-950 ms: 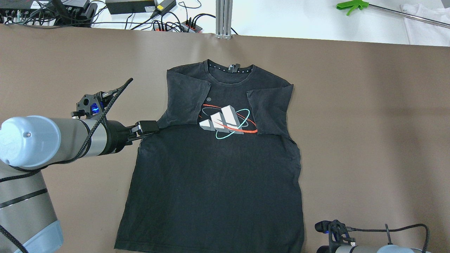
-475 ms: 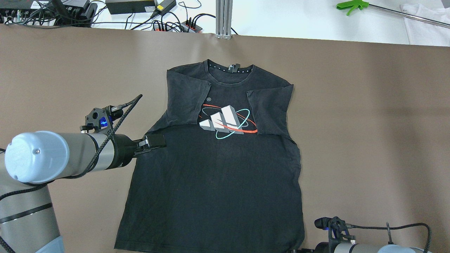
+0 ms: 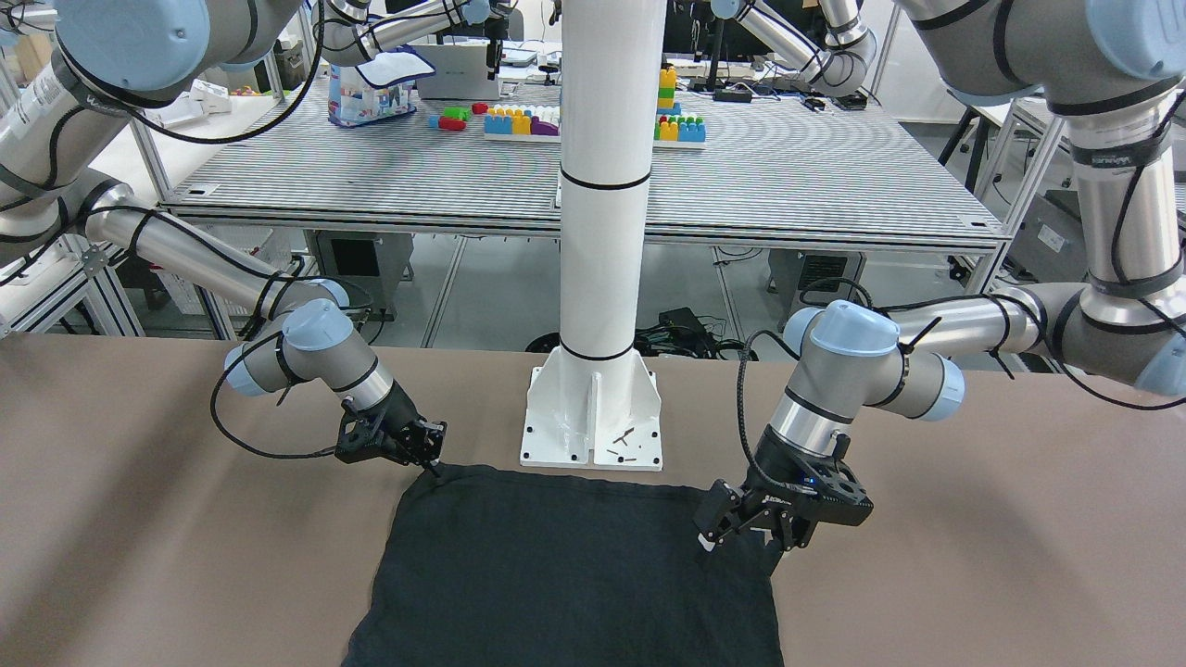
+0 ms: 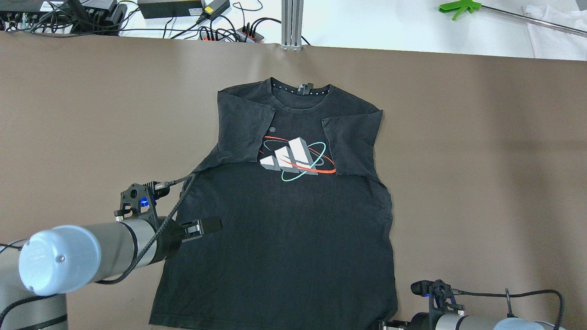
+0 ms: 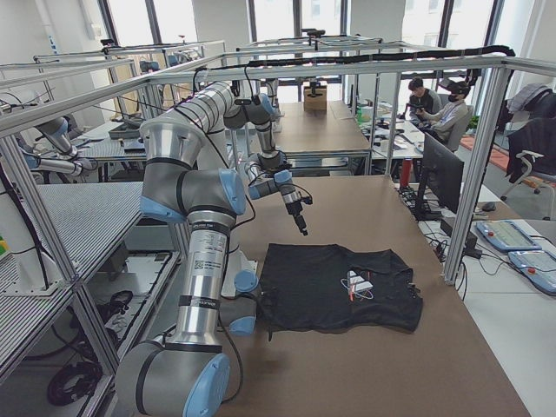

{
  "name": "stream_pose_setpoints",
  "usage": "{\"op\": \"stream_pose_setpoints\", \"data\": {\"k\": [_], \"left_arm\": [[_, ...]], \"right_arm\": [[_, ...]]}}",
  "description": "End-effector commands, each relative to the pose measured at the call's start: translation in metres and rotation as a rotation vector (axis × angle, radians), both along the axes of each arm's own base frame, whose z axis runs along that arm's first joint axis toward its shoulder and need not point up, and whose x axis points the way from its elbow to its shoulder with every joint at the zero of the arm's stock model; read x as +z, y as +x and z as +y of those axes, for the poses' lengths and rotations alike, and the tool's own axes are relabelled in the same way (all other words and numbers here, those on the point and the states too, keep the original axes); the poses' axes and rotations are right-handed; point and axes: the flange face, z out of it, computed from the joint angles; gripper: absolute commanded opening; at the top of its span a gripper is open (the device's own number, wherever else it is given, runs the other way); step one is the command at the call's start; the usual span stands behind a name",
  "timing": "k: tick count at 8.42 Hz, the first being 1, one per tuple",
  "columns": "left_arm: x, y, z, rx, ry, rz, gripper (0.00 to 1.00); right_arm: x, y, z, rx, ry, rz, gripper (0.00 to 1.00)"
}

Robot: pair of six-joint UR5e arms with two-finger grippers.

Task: Fold clothes
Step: 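Move the left gripper down to the near hem corner beside it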

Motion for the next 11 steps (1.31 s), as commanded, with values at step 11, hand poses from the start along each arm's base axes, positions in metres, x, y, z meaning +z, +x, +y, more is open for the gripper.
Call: {"op": "stream_pose_setpoints", "data": {"k": [11], "left_arm": [[0.114, 0.03, 0.124, 0.072, 0.077, -0.104, 1.0]], "right_arm": [[-0.005, -0.001, -0.006, 0.051, 0.018, -0.011, 0.0]]}}
